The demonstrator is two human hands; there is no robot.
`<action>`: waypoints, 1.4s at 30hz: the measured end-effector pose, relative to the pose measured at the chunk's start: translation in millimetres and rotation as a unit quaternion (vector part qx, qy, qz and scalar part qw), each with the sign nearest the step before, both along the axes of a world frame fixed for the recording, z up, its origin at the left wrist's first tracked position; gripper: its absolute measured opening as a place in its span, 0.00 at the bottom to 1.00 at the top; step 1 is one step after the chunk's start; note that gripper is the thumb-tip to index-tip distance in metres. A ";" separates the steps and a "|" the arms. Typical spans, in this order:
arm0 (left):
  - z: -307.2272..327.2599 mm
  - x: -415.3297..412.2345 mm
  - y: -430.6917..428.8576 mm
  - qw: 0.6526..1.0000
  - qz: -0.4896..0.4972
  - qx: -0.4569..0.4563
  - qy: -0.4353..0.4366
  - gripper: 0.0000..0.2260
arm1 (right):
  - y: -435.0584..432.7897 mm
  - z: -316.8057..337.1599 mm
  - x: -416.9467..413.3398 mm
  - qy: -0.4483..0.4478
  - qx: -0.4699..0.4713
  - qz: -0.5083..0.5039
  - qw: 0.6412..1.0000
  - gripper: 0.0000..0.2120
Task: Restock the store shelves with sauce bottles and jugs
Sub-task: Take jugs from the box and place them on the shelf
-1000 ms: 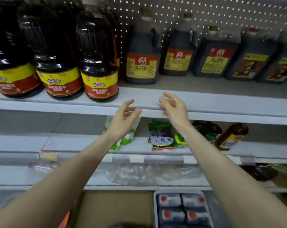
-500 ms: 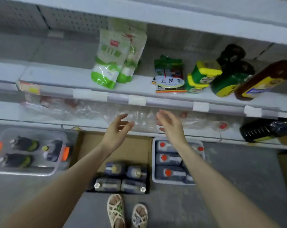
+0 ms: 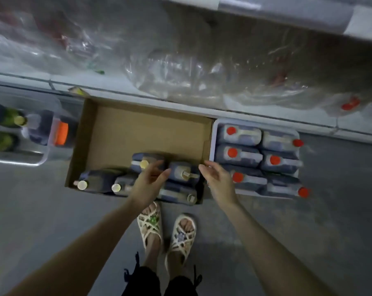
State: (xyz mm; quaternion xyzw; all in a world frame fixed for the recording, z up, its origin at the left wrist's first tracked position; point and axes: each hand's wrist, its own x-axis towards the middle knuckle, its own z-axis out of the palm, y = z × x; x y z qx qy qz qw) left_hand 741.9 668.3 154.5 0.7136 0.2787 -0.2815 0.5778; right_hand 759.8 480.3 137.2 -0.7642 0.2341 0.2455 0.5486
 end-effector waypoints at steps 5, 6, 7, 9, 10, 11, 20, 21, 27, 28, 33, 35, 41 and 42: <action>-72.6 -17.7 -4.2 1.000 -0.002 0.002 0.030 0.18 | -2.9 -72.2 -22.6 0.044 -0.001 -0.010 0.999 0.19; -84.8 -18.7 -6.0 0.999 0.000 -0.001 0.035 0.18 | -2.8 -84.2 -24.9 0.048 -0.003 -0.010 0.999 0.20; -96.7 -19.6 -7.6 0.999 0.001 -0.004 0.038 0.18 | -3.0 -96.7 -26.6 0.049 -0.006 -0.007 0.999 0.21; -118.7 -21.2 -10.6 0.999 0.002 -0.004 0.039 0.19 | -4.0 -120.9 -29.4 0.047 -0.017 0.008 0.999 0.23; -128.2 -21.6 -11.9 0.999 0.004 -0.003 0.038 0.19 | -4.3 -131.9 -30.1 0.048 -0.022 0.017 0.998 0.25; -137.4 -22.2 -12.7 0.999 0.006 -0.002 0.036 0.19 | -4.8 -142.1 -30.7 0.053 -0.024 0.026 0.998 0.26; -182.4 -20.4 -7.0 0.999 0.011 -0.010 0.037 0.19 | -1.3 -181.9 -19.6 0.045 -0.067 0.151 0.985 0.21; -184.2 -20.2 -5.6 0.999 0.012 -0.010 0.039 0.19 | -2.5 -183.8 -18.0 0.044 -0.070 0.163 0.983 0.19; -179.5 -16.8 -0.4 0.999 0.011 -0.001 0.036 0.19 | -2.1 -185.9 -4.8 0.057 -0.072 0.186 0.978 0.19; -177.0 -16.3 0.2 0.999 0.010 -0.002 0.036 0.19 | -0.2 -185.3 -2.5 0.060 -0.076 0.183 0.978 0.20; -160.2 -13.0 1.9 1.000 0.006 -0.003 0.031 0.18 | 1.5 -168.9 5.5 0.064 -0.095 0.143 0.983 0.22; -149.5 -9.6 2.1 1.000 0.007 -0.008 0.027 0.18 | -4.5 -155.3 9.8 0.061 -0.104 0.099 0.988 0.25; -88.2 10.4 -7.2 0.999 -0.009 -0.042 0.005 0.17 | -16.6 -73.0 22.6 0.030 -0.104 0.047 0.993 0.27; -73.7 15.5 -9.0 0.999 -0.016 -0.049 -0.002 0.16 | -17.2 -54.0 26.6 0.027 -0.106 0.048 0.993 0.26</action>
